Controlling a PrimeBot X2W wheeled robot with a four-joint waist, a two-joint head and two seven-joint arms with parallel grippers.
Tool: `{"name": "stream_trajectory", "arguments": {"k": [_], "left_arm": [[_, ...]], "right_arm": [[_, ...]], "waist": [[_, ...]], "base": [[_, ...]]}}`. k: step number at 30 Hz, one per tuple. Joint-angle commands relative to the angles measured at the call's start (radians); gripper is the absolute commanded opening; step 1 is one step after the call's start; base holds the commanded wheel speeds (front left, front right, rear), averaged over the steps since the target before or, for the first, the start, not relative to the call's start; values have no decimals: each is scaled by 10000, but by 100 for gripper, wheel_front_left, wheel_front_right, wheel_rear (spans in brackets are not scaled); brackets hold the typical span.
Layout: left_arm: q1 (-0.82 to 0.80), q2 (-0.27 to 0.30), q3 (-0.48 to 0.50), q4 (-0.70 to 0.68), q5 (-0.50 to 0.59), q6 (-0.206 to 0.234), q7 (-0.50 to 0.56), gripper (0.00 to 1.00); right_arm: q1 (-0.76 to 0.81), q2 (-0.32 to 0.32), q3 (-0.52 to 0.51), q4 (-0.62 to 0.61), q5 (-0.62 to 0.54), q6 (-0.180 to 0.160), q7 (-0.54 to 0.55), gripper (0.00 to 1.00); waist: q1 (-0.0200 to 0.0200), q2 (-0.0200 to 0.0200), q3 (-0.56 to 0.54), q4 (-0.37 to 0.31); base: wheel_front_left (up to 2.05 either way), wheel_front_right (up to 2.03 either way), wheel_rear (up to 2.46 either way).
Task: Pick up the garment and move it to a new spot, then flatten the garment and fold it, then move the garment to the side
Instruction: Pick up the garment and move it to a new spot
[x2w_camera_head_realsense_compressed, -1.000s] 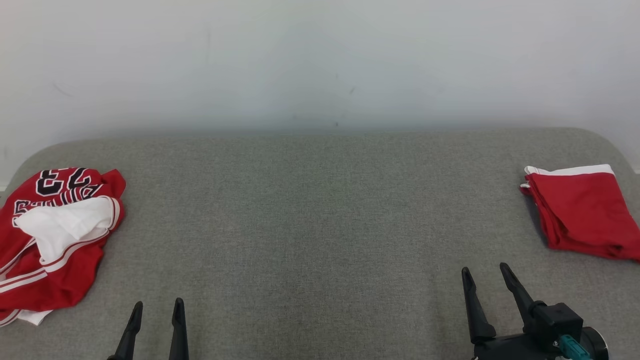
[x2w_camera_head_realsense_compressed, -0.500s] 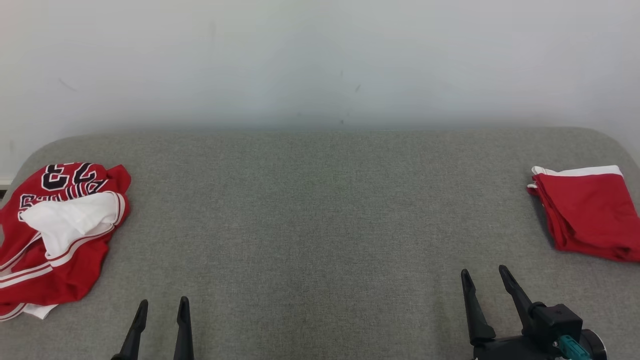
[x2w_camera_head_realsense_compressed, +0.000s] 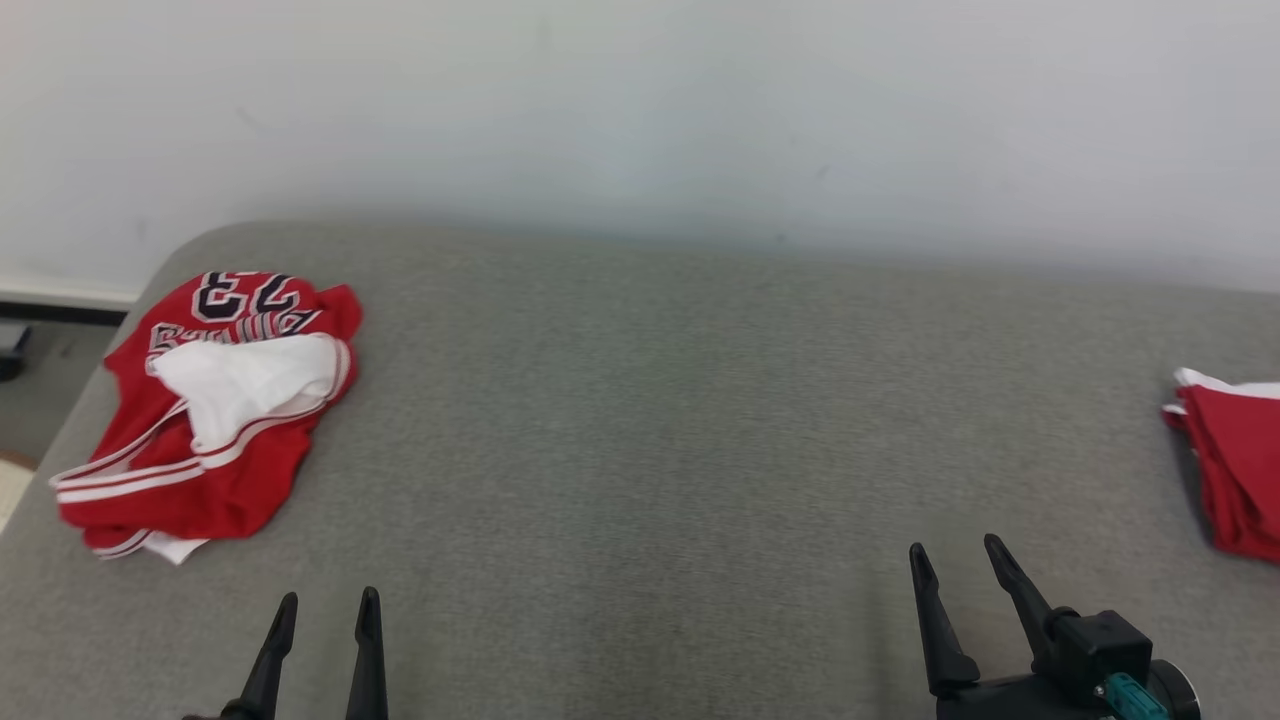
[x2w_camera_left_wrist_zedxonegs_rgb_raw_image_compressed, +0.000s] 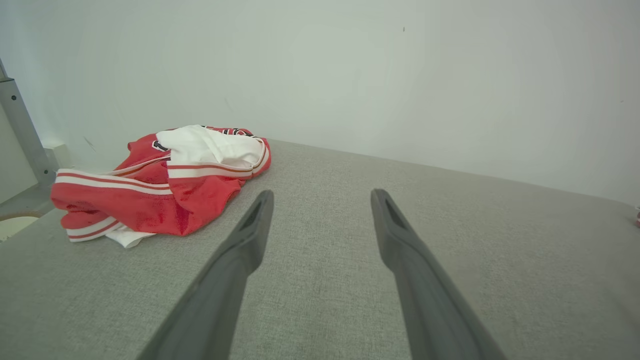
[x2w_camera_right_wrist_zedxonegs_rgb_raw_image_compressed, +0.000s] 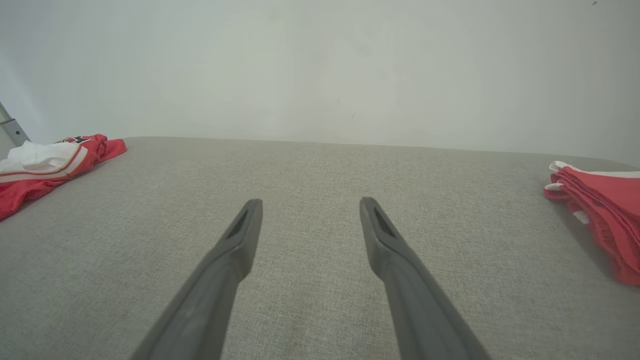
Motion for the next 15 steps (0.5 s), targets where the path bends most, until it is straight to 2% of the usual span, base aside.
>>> {"name": "stream_trajectory", "arguments": {"k": [1,15], "left_arm": [[-56,66,-1,42,-45,8,-40,100],[246,36,144,45,-81,8,-40,100]], "right_arm": [[27,17,14,41,-11,-26,-66,100],[-67,15,278,193,92,-26,-46,100]], "waist": [[0,-1,14,842],[0,-1,-32,3307]], "base": [[0,0,0],[0,0,0]]}}
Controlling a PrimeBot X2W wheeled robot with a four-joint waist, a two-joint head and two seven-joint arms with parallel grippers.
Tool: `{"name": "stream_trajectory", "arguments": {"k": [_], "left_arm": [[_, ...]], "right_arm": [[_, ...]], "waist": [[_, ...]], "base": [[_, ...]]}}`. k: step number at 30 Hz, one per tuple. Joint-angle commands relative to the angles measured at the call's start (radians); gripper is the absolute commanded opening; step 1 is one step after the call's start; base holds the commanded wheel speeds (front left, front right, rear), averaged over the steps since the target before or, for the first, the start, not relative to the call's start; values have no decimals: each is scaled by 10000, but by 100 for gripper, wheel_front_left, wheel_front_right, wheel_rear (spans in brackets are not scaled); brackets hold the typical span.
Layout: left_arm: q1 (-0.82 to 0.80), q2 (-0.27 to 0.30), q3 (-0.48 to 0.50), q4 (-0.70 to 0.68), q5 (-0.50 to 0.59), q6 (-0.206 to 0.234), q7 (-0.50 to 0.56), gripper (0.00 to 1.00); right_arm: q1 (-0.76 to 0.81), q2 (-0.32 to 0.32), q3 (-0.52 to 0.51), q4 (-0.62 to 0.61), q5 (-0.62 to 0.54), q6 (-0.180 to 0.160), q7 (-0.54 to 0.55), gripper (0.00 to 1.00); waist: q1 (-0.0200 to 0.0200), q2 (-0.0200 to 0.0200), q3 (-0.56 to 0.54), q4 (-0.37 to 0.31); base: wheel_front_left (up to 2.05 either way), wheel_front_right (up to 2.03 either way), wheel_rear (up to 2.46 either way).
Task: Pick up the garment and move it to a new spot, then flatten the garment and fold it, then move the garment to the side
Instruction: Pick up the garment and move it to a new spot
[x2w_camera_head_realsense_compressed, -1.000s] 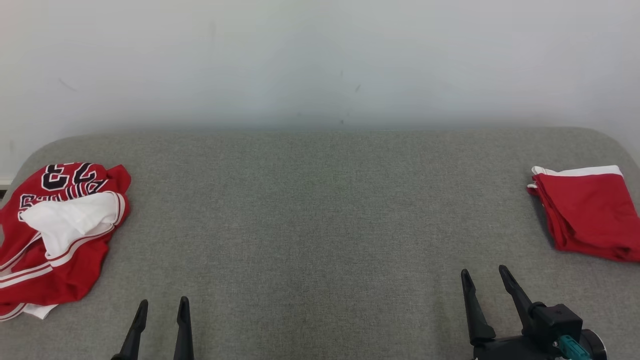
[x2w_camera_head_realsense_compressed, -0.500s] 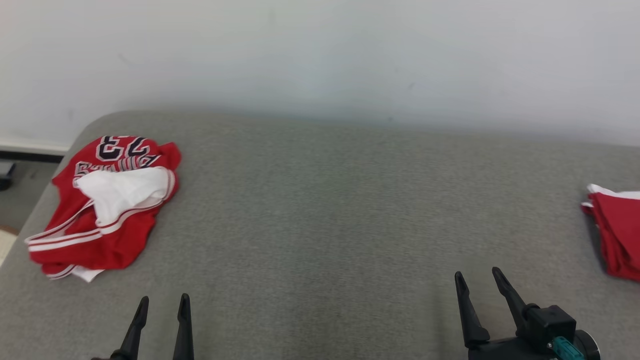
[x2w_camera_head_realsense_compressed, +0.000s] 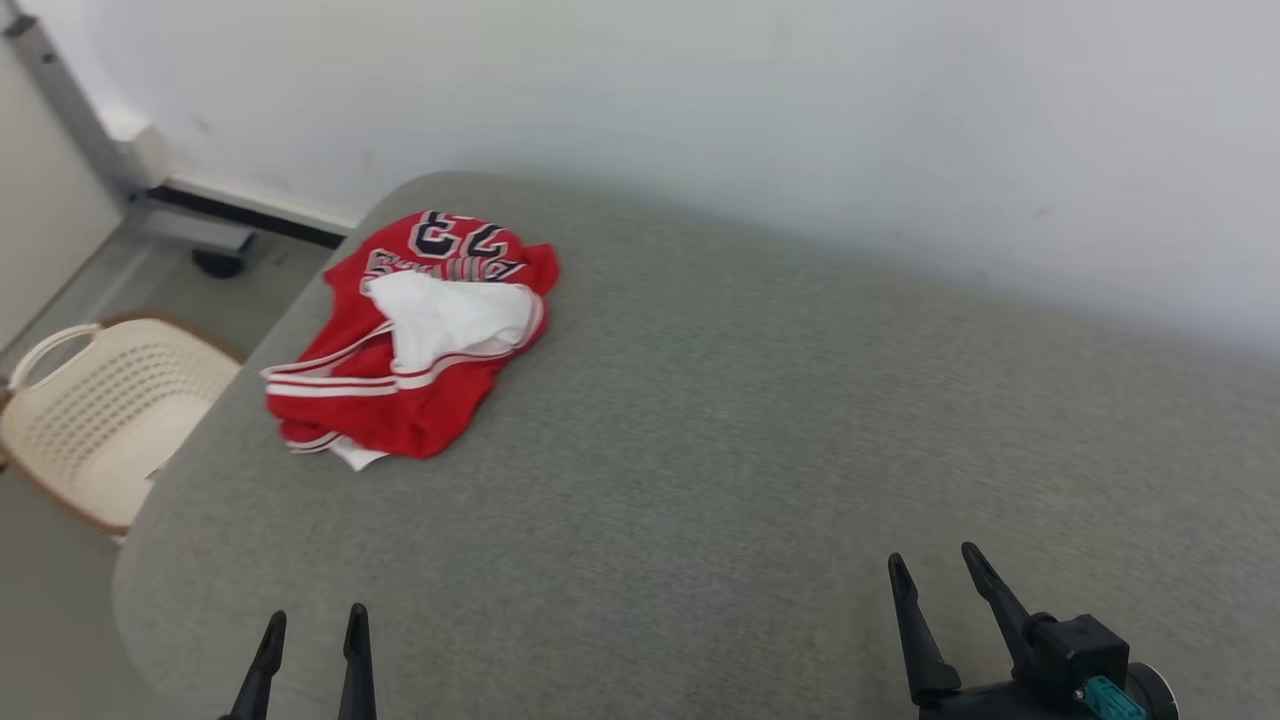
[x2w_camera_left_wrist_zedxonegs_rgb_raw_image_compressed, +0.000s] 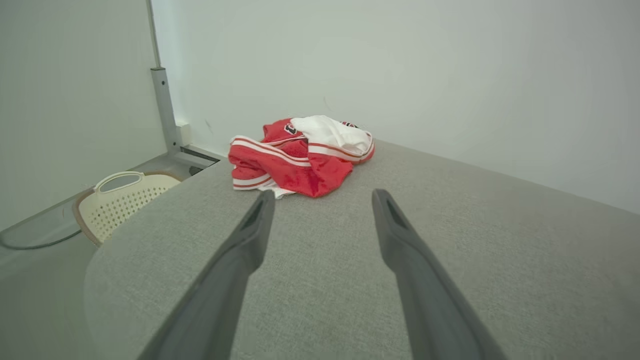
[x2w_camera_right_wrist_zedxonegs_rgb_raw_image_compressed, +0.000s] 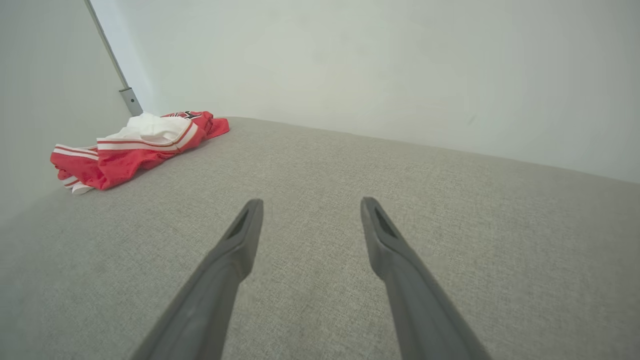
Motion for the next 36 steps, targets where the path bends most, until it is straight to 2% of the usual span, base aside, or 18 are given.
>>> {"name": "stream_trajectory", "arguments": {"k": [1,4,15,24,29,36], "left_arm": [[101,1,47,-22,-56,8,-40,100],[205,-8,163,-65,-65,8,-40,100],[536,-225,769,-546,-55,8,-40,100],[432,-276,478,-422,-186,8,-40,100],[-459,-243,-105,449,-438,8,-39,100],[-3147,-105,-1024,2606,-1709,8,384,100]], "right_arm": [[-69,11,56,25,34,-26,-27,100],[-142,11,172,58,46,-24,-4,100],[-774,4,871,325,-92,-26,180,100],[-882,4,985,527,-16,-25,125,100],[-865,4,1033,474,-42,-26,231,100],[-974,1,1131,6,-257,-26,605,100]], "waist": [[0,-1,-28,1086],[0,-1,-5,1393],[0,-1,208,1550],[0,-1,221,1515],[0,-1,416,1487],[0,-1,876,1400]], "base": [[0,0,0],[0,0,0],[0,0,0],[0,0,0],[0,0,0],[0,0,0]]}}
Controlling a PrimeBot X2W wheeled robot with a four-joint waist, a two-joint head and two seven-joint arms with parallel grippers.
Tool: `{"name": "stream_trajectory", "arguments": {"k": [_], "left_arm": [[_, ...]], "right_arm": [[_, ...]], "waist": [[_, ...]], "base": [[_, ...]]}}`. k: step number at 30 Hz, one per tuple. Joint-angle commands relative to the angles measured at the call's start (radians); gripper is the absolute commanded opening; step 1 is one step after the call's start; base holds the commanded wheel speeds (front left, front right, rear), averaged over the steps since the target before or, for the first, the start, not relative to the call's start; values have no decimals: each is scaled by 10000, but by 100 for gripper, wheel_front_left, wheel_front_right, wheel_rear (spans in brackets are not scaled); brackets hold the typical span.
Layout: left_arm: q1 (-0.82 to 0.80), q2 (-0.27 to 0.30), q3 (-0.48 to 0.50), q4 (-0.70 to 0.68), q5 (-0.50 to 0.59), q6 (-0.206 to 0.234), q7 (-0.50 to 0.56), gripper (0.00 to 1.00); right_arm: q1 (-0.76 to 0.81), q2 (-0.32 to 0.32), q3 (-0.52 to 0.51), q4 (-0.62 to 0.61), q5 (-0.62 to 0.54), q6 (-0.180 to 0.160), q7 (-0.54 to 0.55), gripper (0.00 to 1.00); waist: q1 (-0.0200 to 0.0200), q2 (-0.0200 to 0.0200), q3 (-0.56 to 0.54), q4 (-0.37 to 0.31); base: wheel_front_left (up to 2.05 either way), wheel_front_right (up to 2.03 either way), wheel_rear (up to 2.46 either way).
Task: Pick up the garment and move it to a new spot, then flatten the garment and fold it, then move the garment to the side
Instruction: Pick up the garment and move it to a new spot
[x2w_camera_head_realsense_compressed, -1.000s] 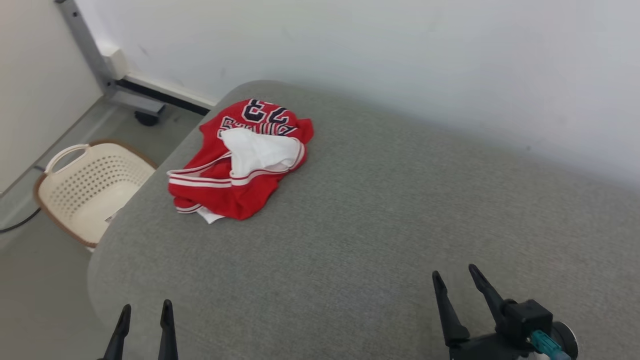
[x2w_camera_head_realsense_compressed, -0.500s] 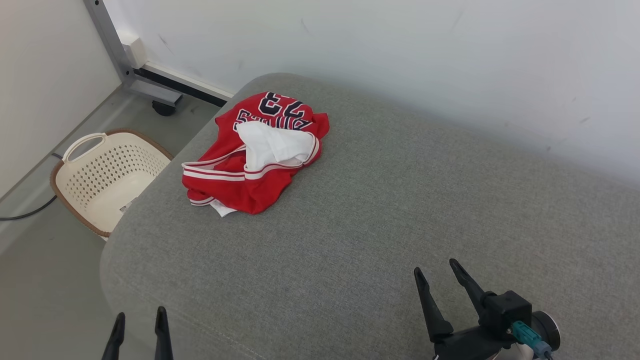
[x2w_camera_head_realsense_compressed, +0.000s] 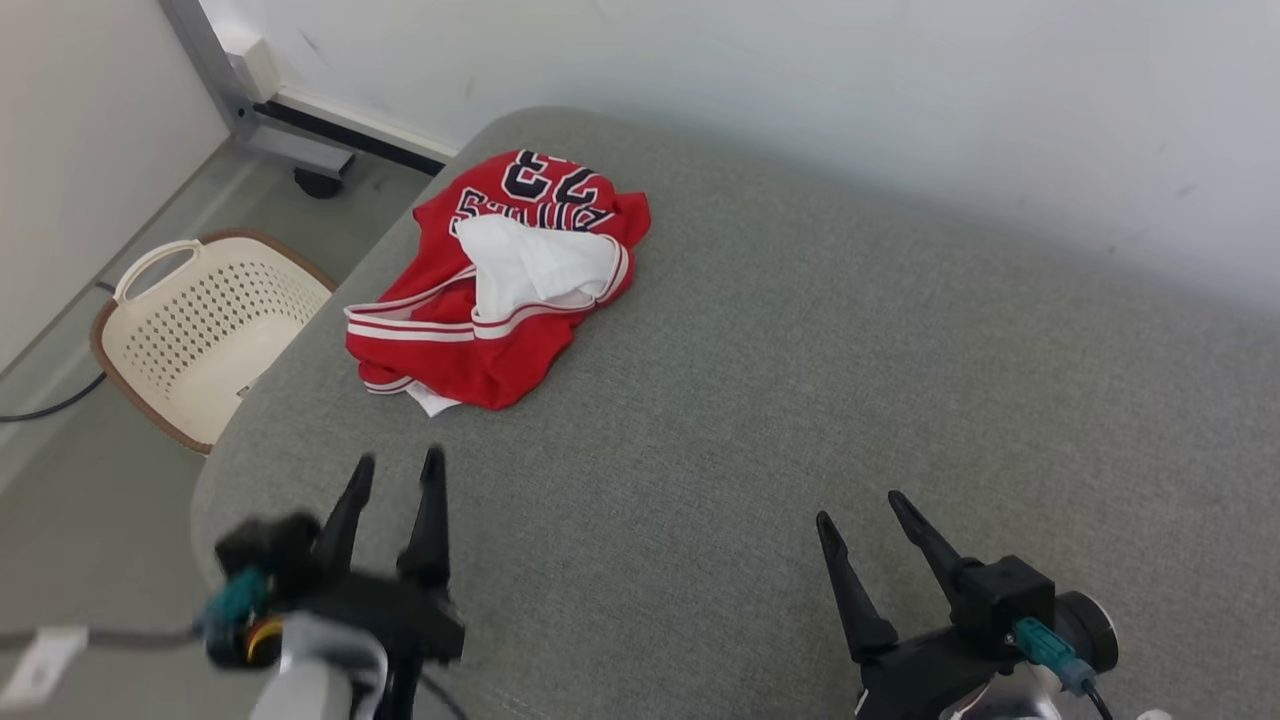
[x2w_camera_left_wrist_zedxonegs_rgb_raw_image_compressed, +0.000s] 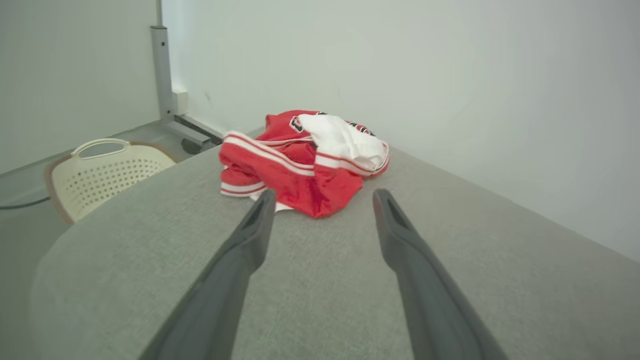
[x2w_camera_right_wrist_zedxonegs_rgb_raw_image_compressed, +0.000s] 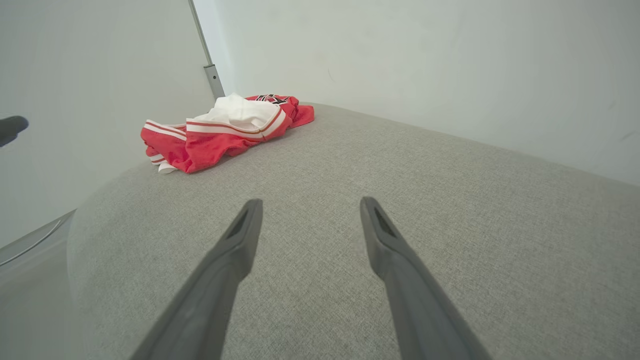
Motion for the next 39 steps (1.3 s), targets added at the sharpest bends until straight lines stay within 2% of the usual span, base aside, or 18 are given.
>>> {"name": "stream_trajectory", "arguments": {"k": [1,2,4,10,15,17,19,25,28,33,34,35,36,39], "left_arm": [[-492,48,-86,286,-215,12,161,100],[-997,39,-253,747,-501,12,401,100],[-2330,220,-343,2062,-1272,12,954,100],[-4343,858,-136,4043,-2179,10,1315,100],[-5375,1582,-360,5071,-2431,12,1624,100],[-5653,1946,-348,5659,-2341,177,1811,100],[-5947,2076,-251,6130,-2436,302,1951,100],[-6485,2531,-5,7047,-2711,282,2110,100],[-6672,2732,-11,7457,-2644,503,2142,100],[-6798,2795,282,8177,-2945,1198,2342,100],[-6764,2736,312,8323,-3007,1250,2565,85],[-6746,2684,388,8410,-3089,1297,2668,31],[-6720,2649,430,8450,-3128,1326,2615,0],[-6641,2576,400,8559,-3153,1314,2569,0]], "right_arm": [[-11,-13,7,-118,-145,-26,95,100],[37,-34,14,-264,-202,-25,212,100],[-6,-174,323,-698,-327,-25,592,100],[-336,-600,842,-1683,-433,-26,1277,100],[-322,-875,783,-2384,-495,-26,1616,100],[-254,-934,743,-2611,-553,-26,1711,100],[-180,-912,659,-2837,-612,-25,1758,100],[-145,-883,711,-3172,-689,-25,1835,100],[-100,-890,705,-3262,-701,-25,1824,100],[-55,-943,677,-3373,-693,-25,1811,100],[-58,-935,678,-3358,-712,-25,1824,100],[-75,-918,685,-3349,-734,-25,1845,100],[-105,-898,701,-3327,-732,-25,1853,100],[-218,-843,761,-3198,-661,-25,1772,100]], "waist": [[0,-1,263,-75],[0,-1,384,-107],[0,-1,815,-597],[0,-1,1898,-1939],[0,-1,2650,-2820],[0,-1,2880,-3115],[0,-1,3053,-3332],[0,-1,3373,-3947],[0,-1,3452,-4156],[0,-1,3523,-4289],[0,-1,3526,-4290],[0,-1,3528,-4283],[0,-1,3512,-4272],[0,-1,3376,-4227]], "base": [[0,0,0],[0,0,0],[0,0,0],[0,0,0],[0,0,0],[0,0,0],[0,0,0],[0,0,0],[0,0,0],[0,0,0],[0,0,0],[0,0,0],[0,0,0],[0,0,0]]}}
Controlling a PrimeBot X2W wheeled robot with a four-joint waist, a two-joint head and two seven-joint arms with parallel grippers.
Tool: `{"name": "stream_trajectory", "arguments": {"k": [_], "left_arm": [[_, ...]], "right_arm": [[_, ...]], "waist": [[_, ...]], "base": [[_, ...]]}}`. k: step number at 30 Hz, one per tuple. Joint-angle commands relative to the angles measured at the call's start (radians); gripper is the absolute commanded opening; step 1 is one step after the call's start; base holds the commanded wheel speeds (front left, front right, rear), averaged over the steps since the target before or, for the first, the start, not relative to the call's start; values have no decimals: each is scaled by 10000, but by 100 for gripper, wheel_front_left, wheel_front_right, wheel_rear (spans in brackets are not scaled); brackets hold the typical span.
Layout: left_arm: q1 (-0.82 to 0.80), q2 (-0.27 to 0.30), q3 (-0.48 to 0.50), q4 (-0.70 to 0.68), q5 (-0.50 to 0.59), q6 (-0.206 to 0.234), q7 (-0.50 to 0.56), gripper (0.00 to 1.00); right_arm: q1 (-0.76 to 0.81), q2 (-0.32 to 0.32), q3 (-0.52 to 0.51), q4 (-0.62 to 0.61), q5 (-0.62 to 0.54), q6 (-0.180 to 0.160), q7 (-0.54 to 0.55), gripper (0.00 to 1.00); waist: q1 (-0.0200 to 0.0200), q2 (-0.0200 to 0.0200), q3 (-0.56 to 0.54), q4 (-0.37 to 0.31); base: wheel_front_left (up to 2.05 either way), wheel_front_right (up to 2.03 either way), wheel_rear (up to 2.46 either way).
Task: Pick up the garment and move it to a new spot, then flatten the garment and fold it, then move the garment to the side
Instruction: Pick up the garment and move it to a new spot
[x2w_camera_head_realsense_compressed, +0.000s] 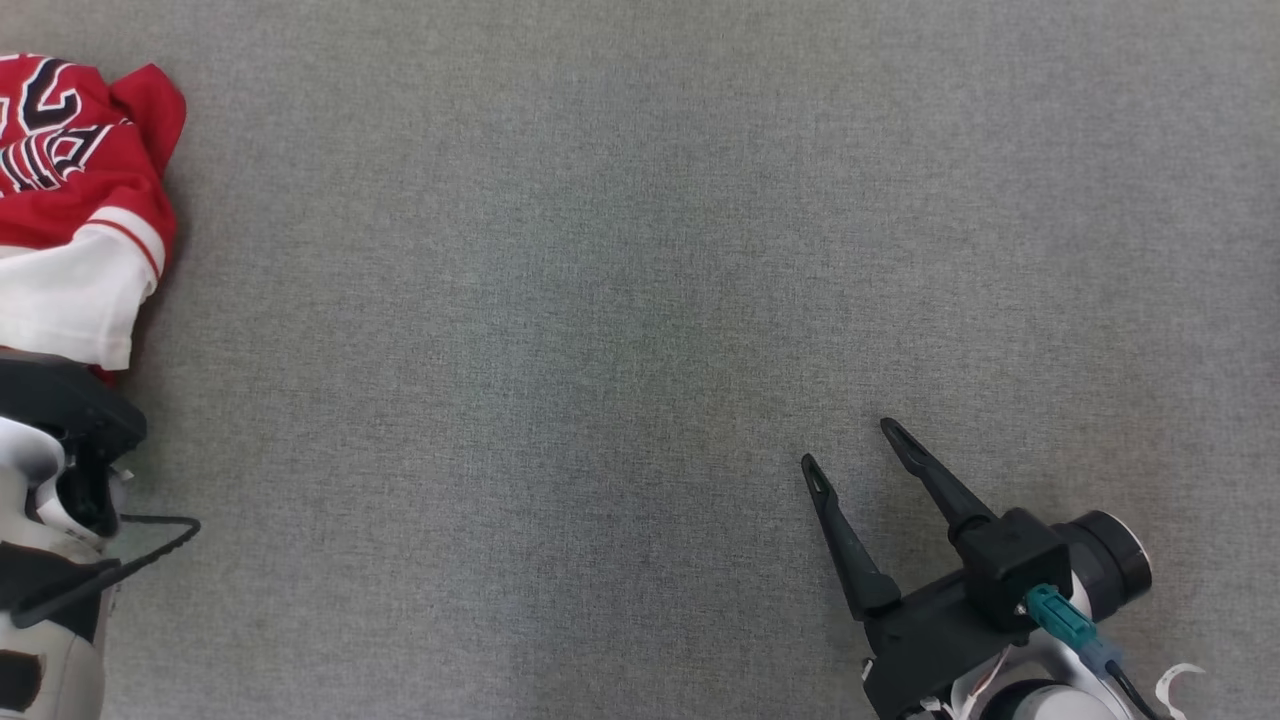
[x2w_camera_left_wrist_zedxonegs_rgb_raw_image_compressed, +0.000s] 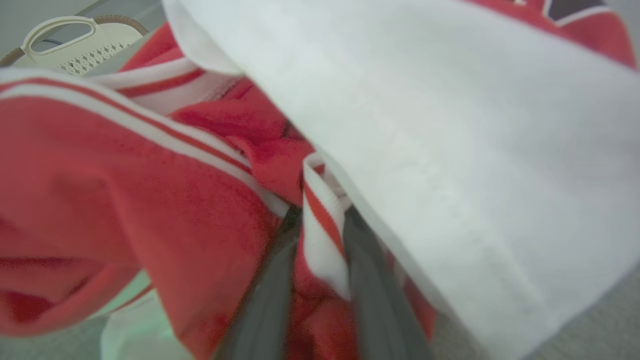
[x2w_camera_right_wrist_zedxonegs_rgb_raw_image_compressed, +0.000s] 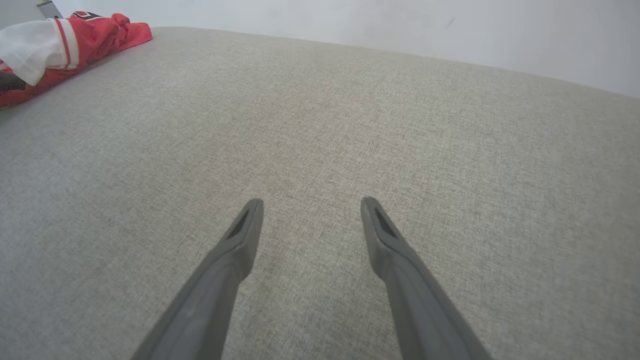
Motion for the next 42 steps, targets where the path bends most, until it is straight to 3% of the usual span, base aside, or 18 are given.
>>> {"name": "stream_trajectory", "arguments": {"k": [1,10,16,23,29,33,42], "left_arm": [[421,-280,-105,322,33,-15,102,0],[354,69,361,21,-375,-164,-1258,0],[260,176,229,-507,-193,-472,-2060,0],[-163,-245,-283,-1751,251,-616,-2486,0],[-342,-574,-756,-3580,475,-741,-2335,0],[101,-888,-959,-5327,447,-577,-2114,0],[1638,-1424,-1478,-9969,417,314,-1083,0]], "right_arm": [[-152,58,50,76,51,-24,-100,100],[-472,470,188,926,414,-24,-810,100],[-463,749,-309,1767,567,-23,-1495,100],[-139,854,-1253,2359,594,-23,-2054,100],[107,870,-1804,2339,398,-24,-1994,100],[161,878,-1903,2196,395,-23,-1921,100],[320,879,-1907,1985,605,-23,-1936,100]], "waist": [[0,0,-164,43],[0,0,-1264,54],[0,0,-2424,-91],[0,0,-3514,-387],[0,0,-3984,-1003],[0,0,-4042,-1592],[0,0,-3983,-3111]], "base": [[0,0,0],[0,0,0],[0,0,0],[0,0,0],[0,0,0],[0,0,0],[0,0,0]]}}
